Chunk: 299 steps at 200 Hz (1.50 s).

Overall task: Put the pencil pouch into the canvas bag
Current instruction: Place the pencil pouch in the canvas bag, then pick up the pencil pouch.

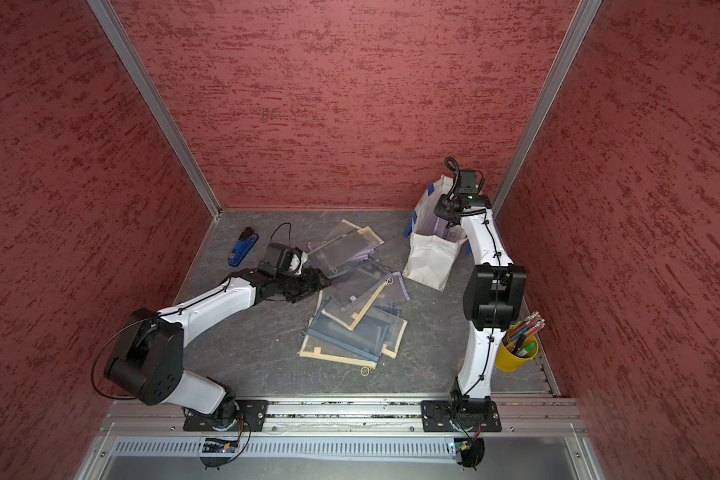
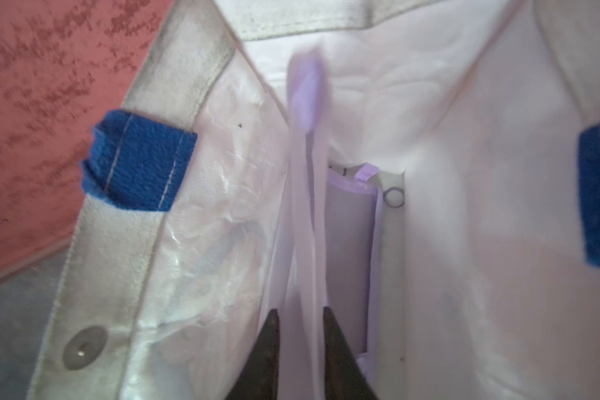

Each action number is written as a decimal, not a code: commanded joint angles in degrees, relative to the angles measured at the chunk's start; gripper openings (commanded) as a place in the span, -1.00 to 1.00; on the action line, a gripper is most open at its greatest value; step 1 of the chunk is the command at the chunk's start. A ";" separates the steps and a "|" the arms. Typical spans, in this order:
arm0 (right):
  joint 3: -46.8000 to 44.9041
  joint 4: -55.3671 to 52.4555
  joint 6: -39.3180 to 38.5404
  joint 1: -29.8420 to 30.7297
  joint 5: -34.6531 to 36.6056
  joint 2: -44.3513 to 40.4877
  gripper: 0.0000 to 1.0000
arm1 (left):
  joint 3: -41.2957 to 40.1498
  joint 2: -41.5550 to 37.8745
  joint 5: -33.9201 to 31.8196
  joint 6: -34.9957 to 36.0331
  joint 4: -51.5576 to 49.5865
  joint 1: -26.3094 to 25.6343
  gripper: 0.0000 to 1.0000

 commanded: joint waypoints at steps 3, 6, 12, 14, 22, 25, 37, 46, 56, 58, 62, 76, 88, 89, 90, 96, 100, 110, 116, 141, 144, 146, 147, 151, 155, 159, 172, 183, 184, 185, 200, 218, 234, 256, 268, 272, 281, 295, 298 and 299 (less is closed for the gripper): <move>0.03 -0.92 -1.42 -0.15 2.21 -3.42 -0.04 | 0.72 2.92 1.87 -0.98 3.79 -0.47 0.55; 0.12 -1.06 -1.71 -0.12 2.48 -3.73 0.02 | 0.81 3.30 1.90 -1.06 4.01 -0.55 0.53; 0.33 -1.50 -2.16 -0.01 3.00 -4.70 0.14 | 0.91 3.94 1.98 -1.32 4.62 -0.68 0.50; 0.37 -1.65 -2.44 0.06 3.25 -4.98 0.17 | 0.93 4.10 2.03 -1.47 4.84 -0.69 0.49; 0.65 -2.32 -3.20 0.12 3.67 -6.26 0.27 | 0.91 4.83 2.08 -1.96 5.99 -0.78 0.44; 0.69 -2.58 -3.35 0.18 3.78 -6.71 0.31 | 0.91 5.08 2.14 -2.19 6.36 -0.85 0.43; 0.98 -3.79 -4.07 0.41 3.77 -8.47 0.42 | 1.04 6.28 2.53 -2.99 7.77 -0.92 0.37; 1.09 -4.76 -4.49 0.95 3.95 -9.86 0.47 | 1.25 7.29 2.95 -3.13 8.71 -1.03 0.34; 0.44 -5.51 -4.94 1.89 4.30 -11.74 0.52 | 1.48 8.07 3.32 -3.46 9.97 -1.17 0.28; 0.26 -5.62 -4.93 2.09 4.25 -12.10 0.53 | 1.45 8.23 3.37 -3.56 10.22 -1.21 0.27; -0.30 -5.90 -4.86 2.44 4.13 -12.94 0.55 | 1.52 8.52 3.50 -3.65 10.77 -1.21 0.24; -3.06 -5.92 -4.34 4.21 3.53 -16.26 0.59 | 1.79 9.60 3.51 -3.93 12.00 -1.21 0.14; -6.14 -5.55 -3.59 6.26 3.38 -19.36 0.61 | 1.88 10.49 3.72 -4.38 13.06 -1.22 0.04; -6.37 -5.52 -3.51 6.47 3.32 -19.58 0.61 | 1.88 10.57 3.82 -4.42 13.23 -1.22 0.03; -6.66 -5.46 -3.48 6.61 3.30 -19.74 0.62 | 1.88 10.70 3.87 -4.43 13.32 -1.22 0.02; -8.32 -5.32 -2.89 7.78 2.83 -21.18 0.62 | 1.96 11.26 4.00 -4.67 13.90 -1.13 -0.01; -9.44 -5.23 -2.50 8.49 2.51 -22.02 0.62 | 2.14 11.65 4.09 -4.67 14.16 -1.17 -0.05; -12.32 -5.10 -1.53 10.60 2.01 -24.14 0.62 | 2.38 12.35 4.26 -4.70 14.65 -1.15 -0.18; -14.25 -4.90 -0.92 11.83 1.56 -25.54 0.62 | 2.49 12.57 4.24 -4.62 14.67 -1.21 -0.25; -23.94 -1.75 2.55 16.20 -1.66 -32.65 0.62 | 2.51 12.17 4.00 -3.85 14.45 -1.13 -0.54; -25.23 -1.11 2.99 16.64 -1.91 -33.43 0.62 | 2.42 12.07 3.95 -3.65 14.46 -1.13 -0.56; -26.11 -0.79 3.40 16.94 -1.98 -33.56 0.62 | 2.37 11.99 3.95 -3.53 14.37 -1.09 -0.57; -26.50 -0.63 3.58 17.12 -2.04 -34.46 0.62 | 2.34 11.94 3.98 -3.50 14.37 -1.06 -0.59; -28.04 -0.10 4.21 17.59 -2.23 -35.98 0.62 | 2.24 11.76 3.86 -3.39 14.19 -1.04 -0.63; -29.47 0.46 4.77 17.97 -2.54 -37.01 0.62 | 2.15 11.63 3.88 -3.33 14.12 -0.98 -0.67; -30.89 0.86 5.43 18.51 -2.89 -37.97 0.62 | 2.08 11.39 3.96 -3.17 13.91 -0.95 -0.71; -35.08 1.70 7.59 19.71 -4.53 -40.09 0.63 | 1.88 10.39 4.06 -2.61 12.88 -1.04 -0.86; -38.03 2.09 9.27 21.29 -5.23 -41.75 0.63 | 1.95 9.25 3.96 -1.67 11.06 -1.45 -1.00; -38.26 2.13 9.46 21.45 -5.29 -41.89 0.63 | 2.00 9.16 3.94 -1.57 10.83 -1.51 -1.00; -38.56 2.23 9.56 21.62 -5.36 -42.05 0.63 | 2.03 9.07 3.88 -1.47 10.62 -1.58 -1.00; -43.10 4.00 11.81 24.15 -6.31 -44.23 0.63 | 1.61 7.02 3.43 -0.14 7.91 -2.62 -1.00; -48.65 7.34 14.43 26.73 -8.27 -45.51 0.63 | -0.43 3.49 2.89 -0.48 6.82 -4.23 -1.00; -52.22 10.68 16.18 29.24 -9.54 -45.28 0.63 | -2.32 -0.67 1.78 -1.70 5.64 -6.58 -1.00; -54.53 14.55 17.61 31.49 -11.49 -43.19 0.64 | -3.30 -6.27 -0.53 -2.60 1.37 -10.34 -1.00; -56.26 17.28 19.10 31.56 -13.38 -41.89 0.65 | -3.80 -8.86 -1.46 -3.02 -1.01 -12.08 -1.00; -56.98 18.28 19.72 31.56 -13.86 -41.64 0.65 | -4.11 -9.58 -1.65 -3.24 -1.57 -12.46 -1.00; -58.54 20.30 20.73 31.55 -14.87 -40.74 0.65 | -4.90 -11.18 -2.05 -3.79 -2.82 -13.03 -1.00; -59.52 21.21 20.85 31.76 -15.53 -38.66 0.64 | -6.08 -13.49 -2.40 -3.99 -3.92 -13.17 -1.00; -59.54 21.24 20.69 31.87 -15.59 -38.12 0.64 | -6.31 -13.89 -2.27 -3.93 -3.99 -13.03 -1.00; -59.57 21.28 20.67 31.88 -15.61 -37.93 0.64 | -6.39 -13.97 -2.25 -3.88 -3.99 -12.97 -1.00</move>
